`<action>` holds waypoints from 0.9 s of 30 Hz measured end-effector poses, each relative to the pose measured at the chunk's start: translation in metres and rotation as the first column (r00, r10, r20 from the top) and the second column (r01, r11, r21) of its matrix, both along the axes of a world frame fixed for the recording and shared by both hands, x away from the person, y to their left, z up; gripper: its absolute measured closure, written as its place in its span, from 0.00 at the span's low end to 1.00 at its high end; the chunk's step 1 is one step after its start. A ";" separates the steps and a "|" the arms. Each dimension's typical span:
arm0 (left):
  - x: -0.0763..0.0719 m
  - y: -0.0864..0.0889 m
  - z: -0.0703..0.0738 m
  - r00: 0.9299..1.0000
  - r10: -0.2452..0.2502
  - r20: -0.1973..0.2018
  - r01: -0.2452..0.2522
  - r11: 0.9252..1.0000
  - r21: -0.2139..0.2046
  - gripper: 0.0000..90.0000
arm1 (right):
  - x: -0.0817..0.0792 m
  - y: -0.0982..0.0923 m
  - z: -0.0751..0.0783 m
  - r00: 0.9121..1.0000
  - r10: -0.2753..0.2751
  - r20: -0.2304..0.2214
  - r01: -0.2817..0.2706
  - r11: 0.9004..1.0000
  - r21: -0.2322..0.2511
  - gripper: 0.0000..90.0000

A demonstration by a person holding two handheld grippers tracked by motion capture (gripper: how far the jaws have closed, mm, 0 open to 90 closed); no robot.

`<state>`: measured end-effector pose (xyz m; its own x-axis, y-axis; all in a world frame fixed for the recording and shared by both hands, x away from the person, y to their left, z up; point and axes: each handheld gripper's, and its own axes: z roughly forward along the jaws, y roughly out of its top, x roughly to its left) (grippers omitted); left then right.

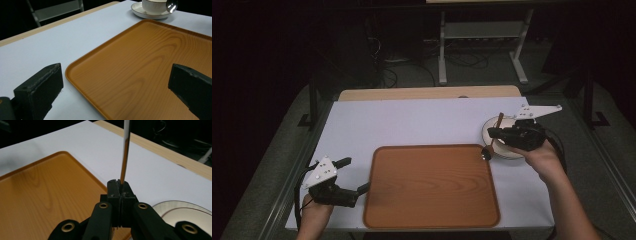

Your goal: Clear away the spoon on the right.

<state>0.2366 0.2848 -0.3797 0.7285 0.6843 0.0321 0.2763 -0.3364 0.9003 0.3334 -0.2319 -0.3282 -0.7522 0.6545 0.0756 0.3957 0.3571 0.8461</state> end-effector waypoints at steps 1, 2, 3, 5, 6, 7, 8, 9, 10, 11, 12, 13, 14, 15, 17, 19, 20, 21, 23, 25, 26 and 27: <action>0.000 0.000 0.000 1.000 -0.001 0.000 0.001 1.000 0.000 0.00 | 0.000 0.002 -0.001 1.000 0.008 -0.002 -0.008 1.000 -0.002 0.99; 0.000 0.000 0.000 1.000 -0.001 0.001 0.001 1.000 0.000 0.00 | 0.000 0.005 -0.002 1.000 0.018 -0.008 -0.019 1.000 -0.005 0.99; 0.000 0.000 0.000 1.000 -0.001 0.001 0.001 1.000 0.001 0.00 | 0.000 0.008 -0.003 0.999 0.029 -0.012 -0.029 1.000 -0.007 0.99; -0.001 -0.001 0.000 1.000 -0.002 0.001 0.002 1.000 0.003 0.00 | 0.000 0.013 -0.005 0.999 0.044 -0.020 -0.044 0.999 -0.018 0.99; -0.001 -0.001 0.000 1.000 -0.001 0.001 0.001 1.000 0.003 0.00 | 0.000 0.015 -0.006 0.998 0.052 -0.026 -0.052 0.998 -0.022 0.99; -0.001 0.000 0.000 1.000 -0.001 0.001 0.001 1.000 0.003 0.00 | 0.000 0.017 -0.007 0.998 0.059 -0.031 -0.059 0.998 -0.023 0.99; -0.001 0.000 0.000 1.000 -0.001 0.001 0.001 1.000 0.003 0.00 | 0.000 0.020 -0.008 0.997 0.067 -0.036 -0.068 0.997 -0.032 0.99; -0.001 0.000 0.000 1.000 -0.001 0.002 0.001 1.000 0.002 0.00 | 0.000 0.022 -0.009 0.997 0.073 -0.038 -0.074 0.997 -0.037 0.99; 0.000 0.000 0.000 1.000 -0.001 0.001 0.001 1.000 0.002 0.00 | 0.000 0.024 -0.011 0.996 0.081 -0.045 -0.083 0.996 -0.042 0.99; 0.000 0.000 0.000 1.000 -0.001 0.001 0.001 1.000 0.001 0.00 | 0.001 0.027 -0.013 0.995 0.089 -0.049 -0.091 0.995 -0.046 0.99; 0.000 0.000 0.000 1.000 -0.002 0.002 0.002 1.000 0.001 0.00 | 0.001 0.029 -0.015 0.994 0.097 -0.057 -0.100 0.994 -0.053 0.99; 0.000 0.000 0.000 1.000 -0.003 0.002 0.003 1.000 0.002 0.00 | 0.001 0.031 -0.016 0.993 0.102 -0.064 -0.106 0.993 -0.056 0.99; 0.000 0.000 0.000 1.000 -0.003 0.002 0.003 1.000 0.002 0.00 | 0.001 0.034 -0.018 0.991 0.110 -0.073 -0.115 0.991 -0.063 0.99; -0.001 0.000 0.000 1.000 -0.004 0.002 0.004 1.000 0.002 0.00 | 0.001 0.036 -0.020 0.990 0.118 -0.080 -0.124 0.990 -0.068 0.99; -0.001 0.000 0.000 1.000 -0.006 0.002 0.006 1.000 0.002 0.00 | 0.002 0.040 -0.023 0.988 0.127 -0.091 -0.134 0.988 -0.080 0.99; -0.001 0.000 0.000 1.000 -0.007 0.003 0.007 1.000 0.002 0.00 | 0.002 0.043 -0.026 0.985 0.136 -0.107 -0.145 0.985 -0.090 0.99; -0.001 0.000 0.000 1.000 -0.006 0.002 0.006 1.000 0.002 0.00 | 0.002 0.044 -0.027 0.984 0.136 -0.115 -0.147 0.984 -0.097 0.99; -0.001 0.000 0.000 1.000 -0.005 0.002 0.005 1.000 0.002 0.00 | 0.003 0.046 -0.028 0.983 0.134 -0.124 -0.147 0.983 -0.107 0.99; -0.001 0.000 0.000 1.000 -0.008 0.004 0.008 1.000 0.002 0.00 | 0.003 0.048 -0.031 0.981 0.137 -0.136 -0.154 0.981 -0.122 0.99; -0.001 0.000 0.000 1.000 -0.009 0.005 0.009 1.000 0.003 0.00 | 0.003 0.050 -0.033 0.978 0.146 -0.150 -0.166 0.977 -0.132 0.99; -0.001 0.000 0.000 1.000 -0.009 0.005 0.009 1.000 0.003 0.00 | 0.003 0.051 -0.034 0.977 0.147 -0.155 -0.169 0.976 -0.136 0.99; -0.001 0.000 0.000 1.000 -0.010 0.005 0.010 1.000 0.003 0.00 | 0.003 0.052 -0.035 0.976 0.149 -0.159 -0.172 0.975 -0.143 0.99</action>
